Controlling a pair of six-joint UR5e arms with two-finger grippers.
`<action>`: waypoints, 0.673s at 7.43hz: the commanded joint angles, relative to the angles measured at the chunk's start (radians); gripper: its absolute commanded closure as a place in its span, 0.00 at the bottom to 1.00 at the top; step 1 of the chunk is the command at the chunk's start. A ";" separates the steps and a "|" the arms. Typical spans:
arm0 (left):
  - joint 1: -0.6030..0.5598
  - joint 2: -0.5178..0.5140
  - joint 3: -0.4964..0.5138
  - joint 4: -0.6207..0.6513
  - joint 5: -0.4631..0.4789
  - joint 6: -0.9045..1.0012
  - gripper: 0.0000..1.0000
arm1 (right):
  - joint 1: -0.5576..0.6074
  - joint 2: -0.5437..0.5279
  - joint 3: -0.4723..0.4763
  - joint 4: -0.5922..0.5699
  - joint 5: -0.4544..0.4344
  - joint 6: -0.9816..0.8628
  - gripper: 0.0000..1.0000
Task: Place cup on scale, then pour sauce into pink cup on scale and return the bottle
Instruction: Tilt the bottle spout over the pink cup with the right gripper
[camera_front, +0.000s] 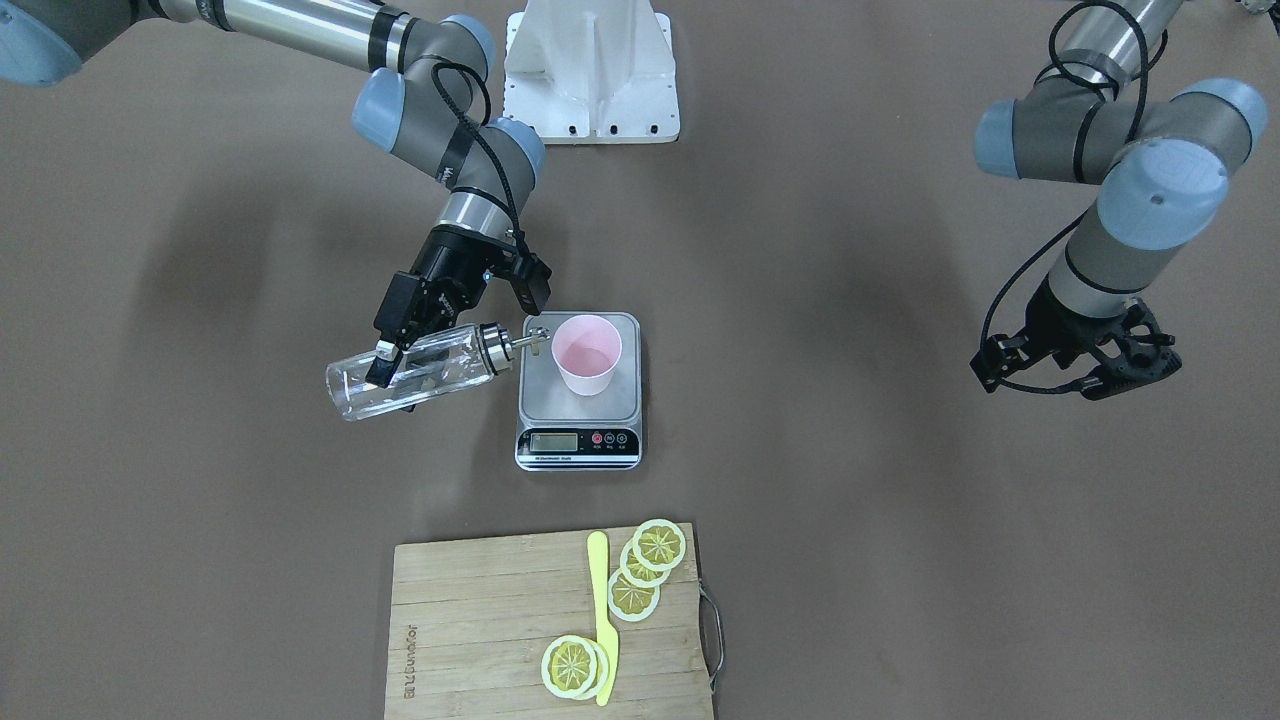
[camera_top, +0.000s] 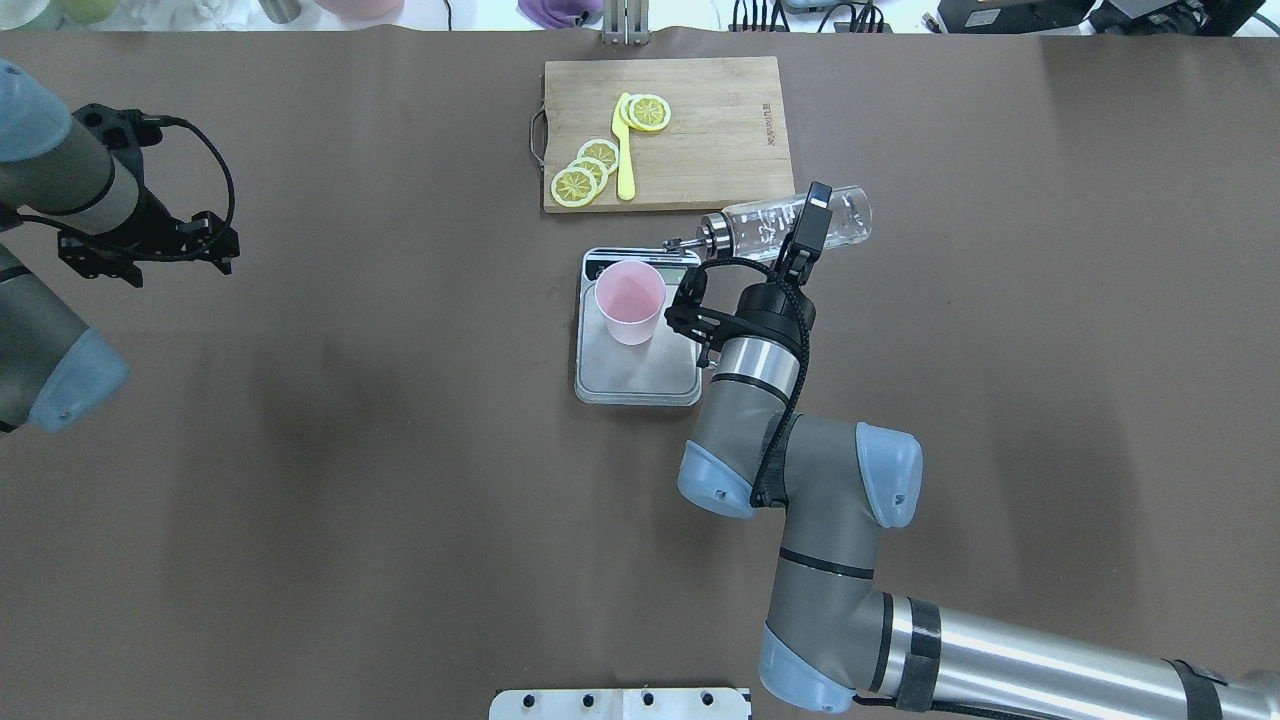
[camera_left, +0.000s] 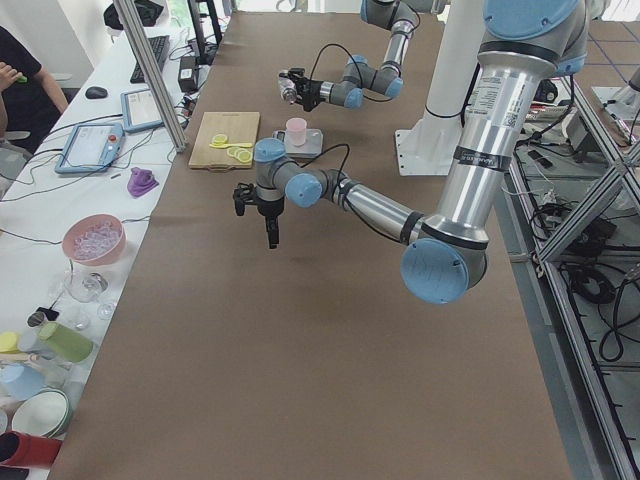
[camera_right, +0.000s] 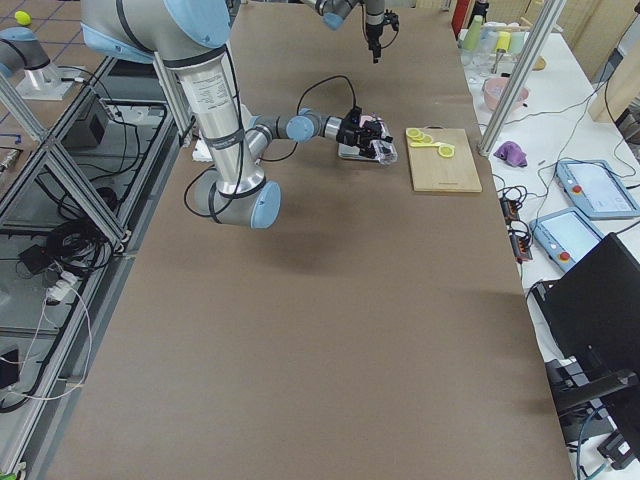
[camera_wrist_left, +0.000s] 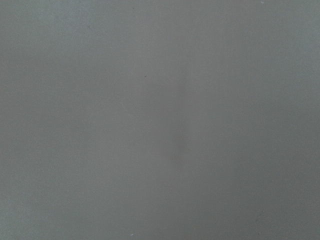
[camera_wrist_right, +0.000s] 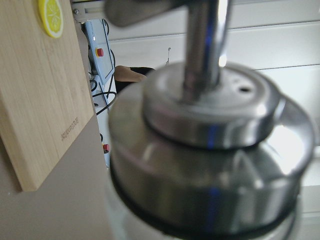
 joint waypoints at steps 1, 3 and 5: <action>-0.003 0.001 0.008 -0.001 -0.001 0.011 0.01 | -0.001 -0.006 -0.003 -0.005 -0.050 0.000 1.00; -0.012 0.001 0.019 -0.001 -0.001 0.013 0.01 | -0.001 -0.007 -0.015 -0.005 -0.087 0.000 1.00; -0.020 0.001 0.027 -0.001 -0.001 0.030 0.01 | -0.003 -0.010 -0.023 -0.005 -0.123 0.000 1.00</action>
